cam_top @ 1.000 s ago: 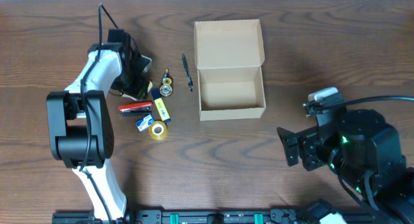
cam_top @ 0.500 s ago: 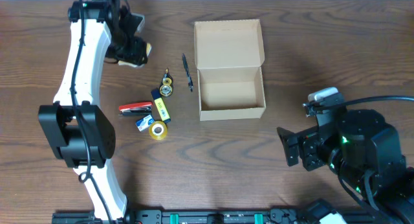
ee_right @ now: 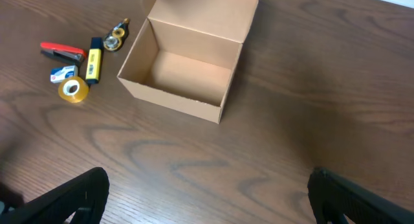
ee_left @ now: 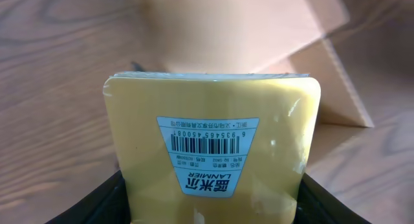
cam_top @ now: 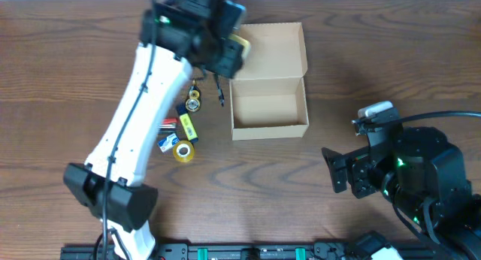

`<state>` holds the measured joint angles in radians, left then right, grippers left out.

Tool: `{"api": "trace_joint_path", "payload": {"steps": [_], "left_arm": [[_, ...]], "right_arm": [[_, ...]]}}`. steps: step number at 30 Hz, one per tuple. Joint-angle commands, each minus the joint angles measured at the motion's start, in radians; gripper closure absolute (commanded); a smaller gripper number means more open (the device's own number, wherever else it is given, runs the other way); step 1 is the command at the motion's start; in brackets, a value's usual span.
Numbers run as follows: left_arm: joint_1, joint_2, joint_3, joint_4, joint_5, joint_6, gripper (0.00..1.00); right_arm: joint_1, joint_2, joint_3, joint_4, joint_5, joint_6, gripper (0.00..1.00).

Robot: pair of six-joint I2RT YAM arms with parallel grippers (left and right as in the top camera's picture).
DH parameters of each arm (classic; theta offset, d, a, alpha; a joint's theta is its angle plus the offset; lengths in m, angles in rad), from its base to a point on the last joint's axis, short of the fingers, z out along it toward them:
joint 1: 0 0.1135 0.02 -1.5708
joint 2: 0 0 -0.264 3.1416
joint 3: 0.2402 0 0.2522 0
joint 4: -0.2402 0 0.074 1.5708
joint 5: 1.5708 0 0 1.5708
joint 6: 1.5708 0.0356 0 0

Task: Pack container
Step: 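Lift the pad and carry it with the left gripper to the box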

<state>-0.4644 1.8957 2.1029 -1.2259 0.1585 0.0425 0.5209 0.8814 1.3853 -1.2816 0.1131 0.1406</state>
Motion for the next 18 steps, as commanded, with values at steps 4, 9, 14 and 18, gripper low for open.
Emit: {"api": "trace_joint_path", "payload": {"steps": [4,9,14,18], "left_arm": [[-0.139,0.025,0.010,0.011,-0.116,-0.199,0.91],[-0.199,0.083,0.008,0.011,-0.113,-0.256,0.91],[-0.248,0.173,0.008,0.024,-0.114,-0.311,0.91],[-0.263,0.240,0.008,0.047,-0.118,-0.358,0.91]], "right_arm": [[-0.005,0.000,0.001,0.001,0.011,-0.004,0.01],[-0.005,0.000,0.001,0.001,0.011,-0.004,0.01],[-0.005,0.000,0.001,-0.047,0.016,-0.004,0.01],[-0.005,0.000,0.001,-0.134,0.017,-0.004,0.01]]}}
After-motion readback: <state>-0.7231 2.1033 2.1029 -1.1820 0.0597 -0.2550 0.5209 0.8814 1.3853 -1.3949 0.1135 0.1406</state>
